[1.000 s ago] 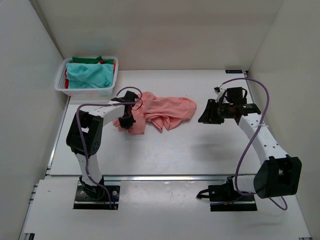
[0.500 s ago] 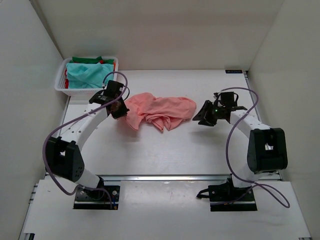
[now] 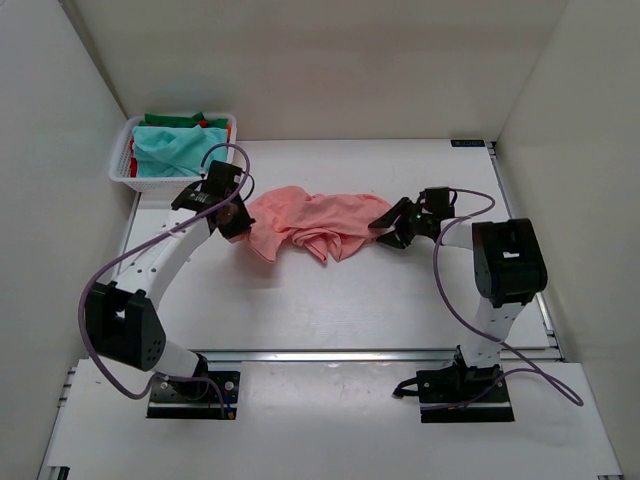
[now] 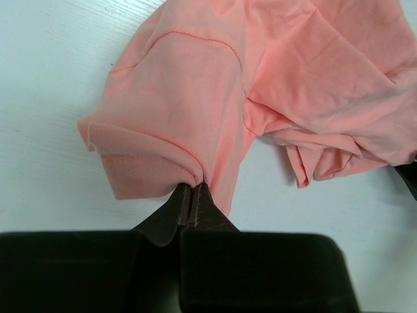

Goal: Fold and stack the t-shirts
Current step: Flatten out the tshirt

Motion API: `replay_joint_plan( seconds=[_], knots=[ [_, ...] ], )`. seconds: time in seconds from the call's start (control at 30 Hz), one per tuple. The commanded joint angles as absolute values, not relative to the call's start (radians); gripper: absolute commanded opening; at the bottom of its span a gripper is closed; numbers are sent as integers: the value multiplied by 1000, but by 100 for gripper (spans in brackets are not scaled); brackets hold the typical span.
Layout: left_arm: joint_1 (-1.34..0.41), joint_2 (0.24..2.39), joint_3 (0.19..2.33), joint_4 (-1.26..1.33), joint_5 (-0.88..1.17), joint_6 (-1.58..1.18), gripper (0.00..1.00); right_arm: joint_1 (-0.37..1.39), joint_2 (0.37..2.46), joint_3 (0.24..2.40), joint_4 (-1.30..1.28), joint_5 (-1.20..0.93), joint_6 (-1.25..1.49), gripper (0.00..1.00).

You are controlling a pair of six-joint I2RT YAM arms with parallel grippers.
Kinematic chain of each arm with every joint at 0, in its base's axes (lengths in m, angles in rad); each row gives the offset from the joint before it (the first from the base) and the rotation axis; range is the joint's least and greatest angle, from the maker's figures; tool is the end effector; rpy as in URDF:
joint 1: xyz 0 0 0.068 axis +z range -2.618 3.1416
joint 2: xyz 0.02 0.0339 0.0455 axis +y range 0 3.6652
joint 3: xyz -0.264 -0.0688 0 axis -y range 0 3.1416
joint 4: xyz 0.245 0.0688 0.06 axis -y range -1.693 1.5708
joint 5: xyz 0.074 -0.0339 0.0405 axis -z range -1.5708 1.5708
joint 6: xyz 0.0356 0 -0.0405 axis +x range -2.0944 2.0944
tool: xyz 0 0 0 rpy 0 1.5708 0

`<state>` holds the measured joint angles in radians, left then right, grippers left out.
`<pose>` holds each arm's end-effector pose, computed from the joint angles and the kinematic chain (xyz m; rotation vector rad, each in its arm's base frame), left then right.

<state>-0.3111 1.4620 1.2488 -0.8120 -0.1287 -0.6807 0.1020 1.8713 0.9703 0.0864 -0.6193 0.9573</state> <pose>0.2872 -0.0875 0.2893 -0.5229 2.5424 -0.1984 0.3639 0.0580 0.1359 0.7562 2.4340 1.2055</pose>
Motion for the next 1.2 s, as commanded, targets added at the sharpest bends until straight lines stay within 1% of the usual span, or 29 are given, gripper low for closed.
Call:
replay_joint_plan(
  seconds=[0.0,0.03,0.07,0.1,0.17,0.23,0.33,0.4,0.43,0.5,0.53,0.6,0.67,0.73,0.77,0.87,0.93,0.97,1.03,1.1,1.13,1.17],
  knots=[
    [-301,1394,1235,-824,-117,-681,0,103,1905,957,265,-612,1110,48],
    [-293,1393,1232,-821,-118,-681,0,101,1914,950,287,-611,1138,43],
    [-298,1390,1227,-824,-107,-680,0,100,1925,960,279,-618,1137,34],
    [-292,1382,1224,-824,-116,-677,0,94,1930,972,281,-621,1134,16],
    [-288,1381,1229,-825,-120,-681,0,92,1925,1005,224,-608,1103,0],
    [-285,1379,1245,-828,-133,-678,0,78,1887,1022,122,-568,1066,0],
    [-267,1387,1339,-839,-170,-670,0,37,1793,1066,7,-535,968,0],
    [-224,1403,1492,-856,-183,-675,0,20,1724,1196,-108,-523,885,0],
    [-210,1425,1541,-864,-166,-686,0,2,1717,1241,-180,-531,826,1],
    [-184,1483,1748,-867,-169,-690,0,-32,1712,1435,-285,-552,717,0],
    [-190,1500,1797,-867,-166,-684,0,-49,1716,1486,-376,-567,692,0],
    [-173,1590,2040,-908,-141,-673,0,-75,1739,1671,-524,-572,622,0],
    [-146,1647,2237,-927,-106,-676,0,-92,1727,1767,-639,-557,565,0],
    [-129,1661,2293,-931,-74,-680,0,-84,1695,1831,-708,-497,484,0],
    [-127,1649,2296,-892,-65,-680,0,-66,1680,1851,-731,-438,433,0],
    [-135,1567,2191,-770,-14,-666,0,-19,1557,1803,-742,-343,327,0],
    [-167,1510,2099,-691,-6,-637,0,-6,1421,1715,-694,-295,281,0],
    [-193,1456,2079,-671,-8,-612,0,32,1384,1638,-663,-241,270,0],
    [-230,1373,1978,-592,-6,-574,0,51,1197,1509,-600,-191,256,0],
    [-219,1249,1913,-560,-5,-577,0,60,1076,1451,-560,-152,249,0],
    [-222,1221,1883,-536,11,-578,0,57,1009,1433,-564,-137,241,0],
    [-218,1159,1879,-535,15,-577,0,57,977,1442,-580,-133,236,0]
  ],
)
